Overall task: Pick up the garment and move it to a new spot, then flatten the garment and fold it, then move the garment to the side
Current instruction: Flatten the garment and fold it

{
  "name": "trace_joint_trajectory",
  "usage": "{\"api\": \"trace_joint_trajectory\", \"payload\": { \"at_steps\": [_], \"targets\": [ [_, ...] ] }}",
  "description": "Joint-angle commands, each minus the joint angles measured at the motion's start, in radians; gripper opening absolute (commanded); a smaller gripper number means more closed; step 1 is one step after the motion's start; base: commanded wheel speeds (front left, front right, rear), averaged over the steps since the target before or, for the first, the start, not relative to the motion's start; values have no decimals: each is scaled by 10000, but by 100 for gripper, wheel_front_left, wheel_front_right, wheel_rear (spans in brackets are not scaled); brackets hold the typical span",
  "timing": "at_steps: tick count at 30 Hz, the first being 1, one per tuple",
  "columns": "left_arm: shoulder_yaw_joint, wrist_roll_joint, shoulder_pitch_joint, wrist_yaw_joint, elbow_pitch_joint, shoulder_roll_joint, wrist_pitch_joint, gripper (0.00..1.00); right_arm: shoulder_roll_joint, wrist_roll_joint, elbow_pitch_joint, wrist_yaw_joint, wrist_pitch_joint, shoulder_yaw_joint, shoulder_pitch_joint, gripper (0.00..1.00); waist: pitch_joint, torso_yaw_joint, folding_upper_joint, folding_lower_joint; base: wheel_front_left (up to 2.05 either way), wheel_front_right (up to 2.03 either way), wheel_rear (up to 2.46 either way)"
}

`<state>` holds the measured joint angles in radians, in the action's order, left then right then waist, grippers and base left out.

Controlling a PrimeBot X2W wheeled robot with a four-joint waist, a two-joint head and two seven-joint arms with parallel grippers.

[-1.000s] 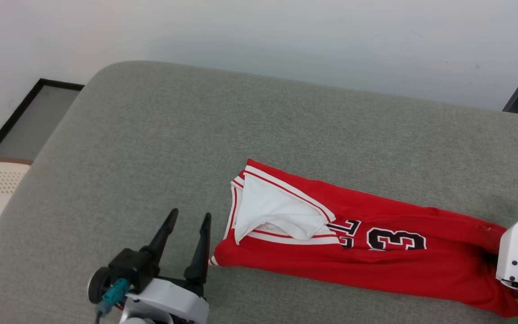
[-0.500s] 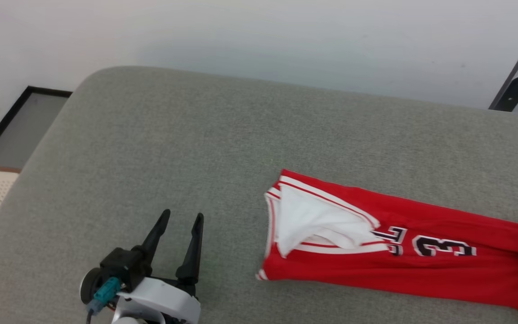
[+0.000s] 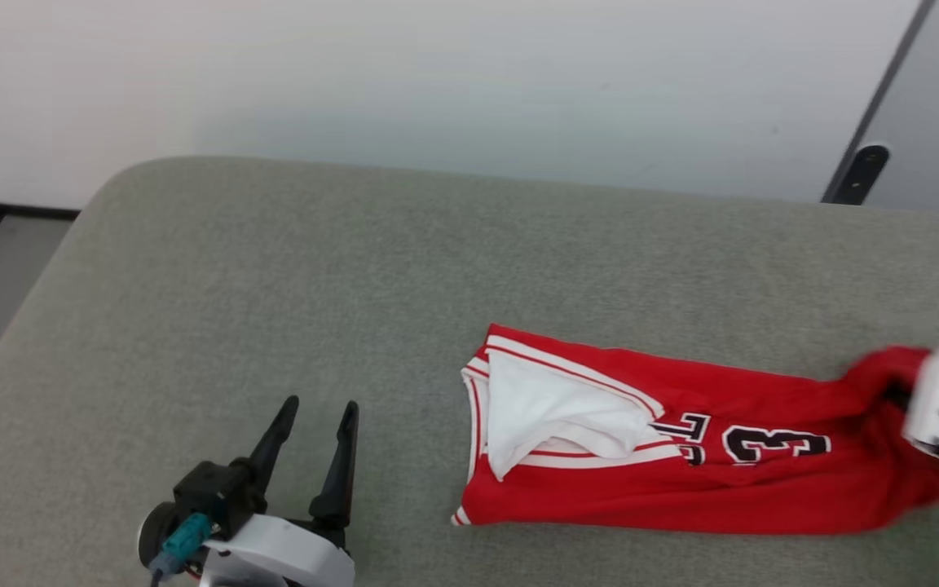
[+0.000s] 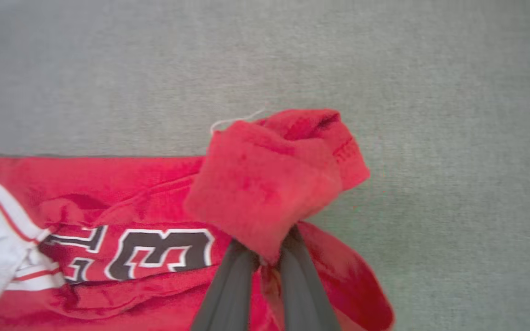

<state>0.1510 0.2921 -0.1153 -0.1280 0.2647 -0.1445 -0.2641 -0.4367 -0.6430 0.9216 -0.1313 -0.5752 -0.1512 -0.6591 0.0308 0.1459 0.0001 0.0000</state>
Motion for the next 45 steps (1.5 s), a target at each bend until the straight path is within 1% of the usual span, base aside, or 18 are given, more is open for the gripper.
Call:
{"api": "trace_joint_trajectory", "payload": {
  "at_steps": [1, 4, 8, 15, 18, 23, 25, 30, 33, 37, 41, 43, 44, 45],
  "targets": [
    [-16, 53, 85, -39, 1, 14, 3, 100, 184, -43, -133, 12, -35, -2, -79, 0, -157, -164, -1, 0, 0, 0, 0],
    [38, 97, 74, -39, 62, 72, 3, 100, 770, -52, -759, 12, -350, 90, -138, 0, -258, -229, -1, 0, 0, 0, 0],
    [201, 181, 25, -39, 194, 135, 3, 100, 1626, 324, -1602, 12, -786, 172, -60, 0, -383, -131, -1, 0, 0, 0, 0],
    [514, 369, -163, -39, 391, 242, 3, 100, 3224, 1353, -2904, 12, -1462, 498, 245, 0, -508, 359, -1, 0, 0, 0, 0],
    [662, 474, -256, -39, 494, 278, 3, 100, 3631, 1814, -3205, 12, -1647, 478, 434, 0, -520, 694, -1, 0, 0, 0, 0],
    [947, 652, -464, -39, 663, 296, 3, 100, 3861, 2178, -3315, 12, -1770, 214, 659, 0, -536, 1258, -1, 0, 0, 0, 0],
    [1063, 725, -498, -39, 736, 320, 3, 100, 3876, 1810, -3205, 12, -1690, -81, 757, 0, -542, 1480, -1, 0, 0, 0, 0],
    [1258, 880, -569, -39, 894, 344, 3, 100, 3877, 1477, -2698, 12, -1259, -1109, 768, 0, -544, 1903, -1, 0, 0, 0, 0],
    [1365, 946, -633, -39, 964, 379, 3, 100, 3869, 1466, -2167, 12, -932, -1633, 611, 0, -537, 2084, -1, 0, 0, 0, 0],
    [1485, 1044, -675, -40, 1076, 413, 3, 100, 3871, 1851, -1231, 12, -579, -2193, 321, 0, -557, 2244, -1, 0, 0, 0, 0],
    [1533, 1127, -726, -40, 1170, 424, 3, 100, 3867, 1996, -339, 12, -325, -2438, -24, 0, -580, 2328, -1, 0, 0, 0, 0],
    [1540, 1175, -765, -40, 1182, 427, 3, 100, 3870, 1883, 47, 12, -207, -2487, -148, 0, -593, 2350, -1, 0, 0, 0, 0],
    [1550, 1205, -770, -40, 1197, 419, 3, 100, 3870, 1904, 234, 12, -159, -2577, -234, 7, -601, 2349, -1, 0, 0, 0, 0],
    [1555, 1211, -765, -40, 1204, 403, 3, 100, 3869, 1860, 359, 12, -109, -2652, -308, 45, -608, 2343, -1, 0, 0, 0, 0]
  ]
}}
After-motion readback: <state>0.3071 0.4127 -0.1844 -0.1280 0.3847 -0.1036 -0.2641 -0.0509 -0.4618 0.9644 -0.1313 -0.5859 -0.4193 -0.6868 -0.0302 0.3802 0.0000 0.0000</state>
